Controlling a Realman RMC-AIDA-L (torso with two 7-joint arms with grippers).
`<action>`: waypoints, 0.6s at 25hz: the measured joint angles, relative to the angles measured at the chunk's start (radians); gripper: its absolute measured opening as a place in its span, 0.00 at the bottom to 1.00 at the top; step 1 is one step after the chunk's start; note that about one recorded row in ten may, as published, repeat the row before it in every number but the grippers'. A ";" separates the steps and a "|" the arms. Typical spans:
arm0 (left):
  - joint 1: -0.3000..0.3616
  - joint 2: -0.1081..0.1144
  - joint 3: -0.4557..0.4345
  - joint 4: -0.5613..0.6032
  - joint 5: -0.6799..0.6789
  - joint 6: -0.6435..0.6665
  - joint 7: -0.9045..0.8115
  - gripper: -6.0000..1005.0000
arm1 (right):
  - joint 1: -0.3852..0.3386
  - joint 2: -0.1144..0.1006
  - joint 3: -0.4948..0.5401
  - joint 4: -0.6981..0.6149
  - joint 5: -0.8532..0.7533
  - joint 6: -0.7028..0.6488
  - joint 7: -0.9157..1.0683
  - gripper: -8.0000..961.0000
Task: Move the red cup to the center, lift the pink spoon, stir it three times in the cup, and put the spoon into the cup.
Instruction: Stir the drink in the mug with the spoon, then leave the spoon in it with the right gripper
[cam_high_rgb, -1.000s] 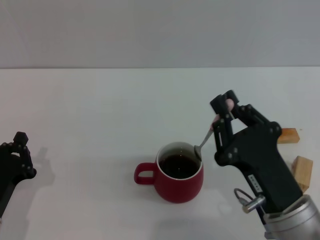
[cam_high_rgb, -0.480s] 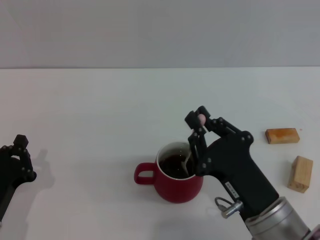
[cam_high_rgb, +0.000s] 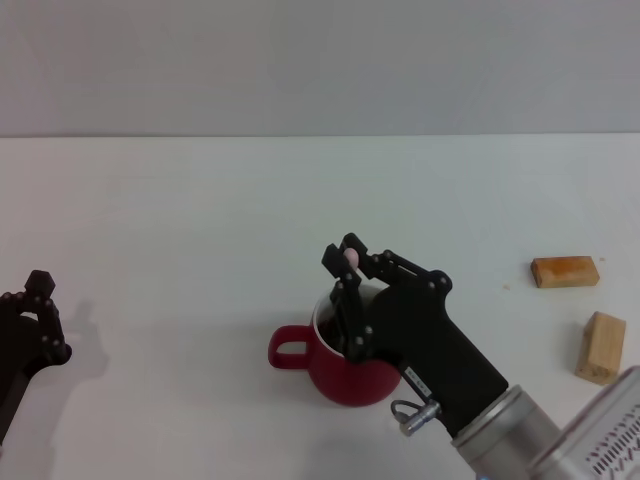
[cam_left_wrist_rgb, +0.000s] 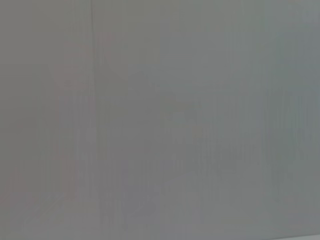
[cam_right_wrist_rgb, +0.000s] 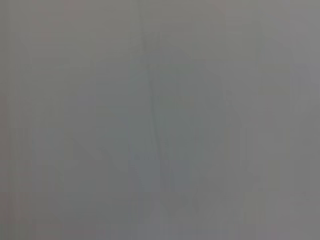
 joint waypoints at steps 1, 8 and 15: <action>0.000 0.000 0.000 0.000 0.000 0.000 0.000 0.02 | 0.001 0.000 0.006 0.000 -0.003 0.012 0.000 0.02; 0.001 0.000 -0.003 0.000 -0.002 0.001 0.000 0.02 | 0.026 0.002 0.040 -0.016 -0.005 0.078 0.000 0.02; -0.001 0.000 -0.005 0.000 -0.003 -0.004 0.000 0.02 | 0.068 0.002 0.072 -0.058 -0.006 0.097 0.000 0.02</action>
